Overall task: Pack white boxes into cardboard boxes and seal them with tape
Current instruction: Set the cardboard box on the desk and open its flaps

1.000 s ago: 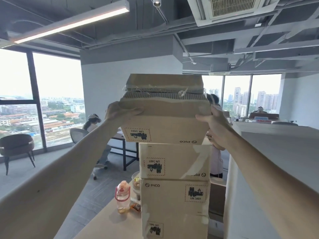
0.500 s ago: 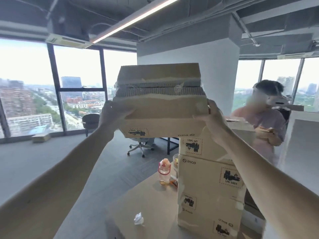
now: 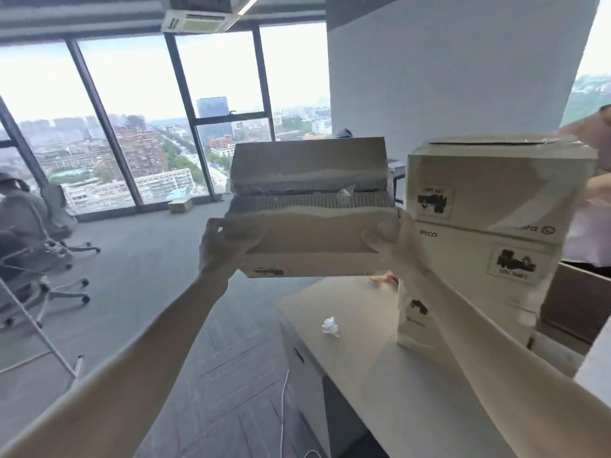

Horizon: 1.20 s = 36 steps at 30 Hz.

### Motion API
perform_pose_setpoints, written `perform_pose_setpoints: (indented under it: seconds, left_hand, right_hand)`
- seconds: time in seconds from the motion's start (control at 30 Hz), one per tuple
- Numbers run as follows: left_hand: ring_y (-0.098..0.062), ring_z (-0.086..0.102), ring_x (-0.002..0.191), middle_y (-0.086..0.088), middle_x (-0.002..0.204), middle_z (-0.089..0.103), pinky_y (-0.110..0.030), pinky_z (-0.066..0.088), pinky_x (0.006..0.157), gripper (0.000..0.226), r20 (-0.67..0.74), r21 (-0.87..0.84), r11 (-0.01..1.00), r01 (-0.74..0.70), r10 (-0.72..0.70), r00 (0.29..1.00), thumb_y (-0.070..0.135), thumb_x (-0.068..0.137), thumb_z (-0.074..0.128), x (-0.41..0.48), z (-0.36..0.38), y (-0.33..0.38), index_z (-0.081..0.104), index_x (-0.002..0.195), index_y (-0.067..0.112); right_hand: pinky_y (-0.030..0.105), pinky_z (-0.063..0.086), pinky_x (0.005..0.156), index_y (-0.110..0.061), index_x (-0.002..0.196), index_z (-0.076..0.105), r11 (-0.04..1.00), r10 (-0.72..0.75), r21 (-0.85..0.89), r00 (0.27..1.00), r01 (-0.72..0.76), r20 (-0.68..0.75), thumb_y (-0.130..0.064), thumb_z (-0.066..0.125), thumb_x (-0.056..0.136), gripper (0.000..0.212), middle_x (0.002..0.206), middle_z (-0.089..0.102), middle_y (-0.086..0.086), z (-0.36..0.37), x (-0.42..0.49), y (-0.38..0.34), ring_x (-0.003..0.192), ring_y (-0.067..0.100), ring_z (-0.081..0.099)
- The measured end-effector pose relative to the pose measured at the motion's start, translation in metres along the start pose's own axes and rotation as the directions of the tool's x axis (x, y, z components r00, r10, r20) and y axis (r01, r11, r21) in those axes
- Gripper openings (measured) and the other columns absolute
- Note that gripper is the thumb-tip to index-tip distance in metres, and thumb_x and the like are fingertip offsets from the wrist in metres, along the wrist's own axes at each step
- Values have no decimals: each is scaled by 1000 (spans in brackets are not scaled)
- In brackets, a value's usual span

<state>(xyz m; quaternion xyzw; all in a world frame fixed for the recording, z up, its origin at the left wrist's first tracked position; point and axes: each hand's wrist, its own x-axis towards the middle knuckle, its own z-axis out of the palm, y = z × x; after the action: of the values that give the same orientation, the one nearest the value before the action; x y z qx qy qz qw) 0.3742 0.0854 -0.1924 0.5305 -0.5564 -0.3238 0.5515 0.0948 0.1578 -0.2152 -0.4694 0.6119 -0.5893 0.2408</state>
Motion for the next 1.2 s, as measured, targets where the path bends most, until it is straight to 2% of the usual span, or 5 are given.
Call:
perform_pose_setpoints:
  seconds: [0.23,0.43,0.63,0.9,1.2]
  left_hand:
    - [-15,63,94,7,103,61,-35,55,77,65,98,43,993,110,-114,989,29,64,93,-54,16,-88,55,115,16]
    - [-6,59,86,7,97,59,-16,49,65,65,276,114,978,174,-199,940,23,69,90,-110,60,-139,50,119,15]
    - [-14,66,92,1,105,64,-33,58,78,72,481,220,958,183,-270,834,40,59,94,-157,114,-187,52,114,22]
    - [-1,61,84,5,104,62,-10,46,61,66,676,343,930,133,-343,652,31,66,92,-223,181,-220,51,115,20]
    - [-12,66,91,0,110,64,-21,55,69,75,751,430,897,100,-417,512,34,58,96,-254,209,-251,50,117,23]
  right_hand:
    - [49,46,100,-32,143,31,983,179,-19,983,-180,-46,-49,76,68,89,130,56,-1,-10,-77,83,116,24,55]
    - [33,24,111,-16,152,19,940,338,-20,940,-339,-56,-25,71,89,82,153,32,3,-48,-142,143,140,20,30]
    - [38,29,114,-18,153,17,849,506,-62,841,-525,-194,-35,73,86,89,152,34,1,-94,-205,202,140,22,33]
    - [42,34,106,-21,149,22,719,643,-4,668,-695,-375,-32,73,85,82,146,38,0,-139,-286,246,134,24,37]
    - [41,25,112,-20,151,19,627,707,25,555,-778,-439,-23,70,90,80,157,25,3,-157,-320,271,143,24,26]
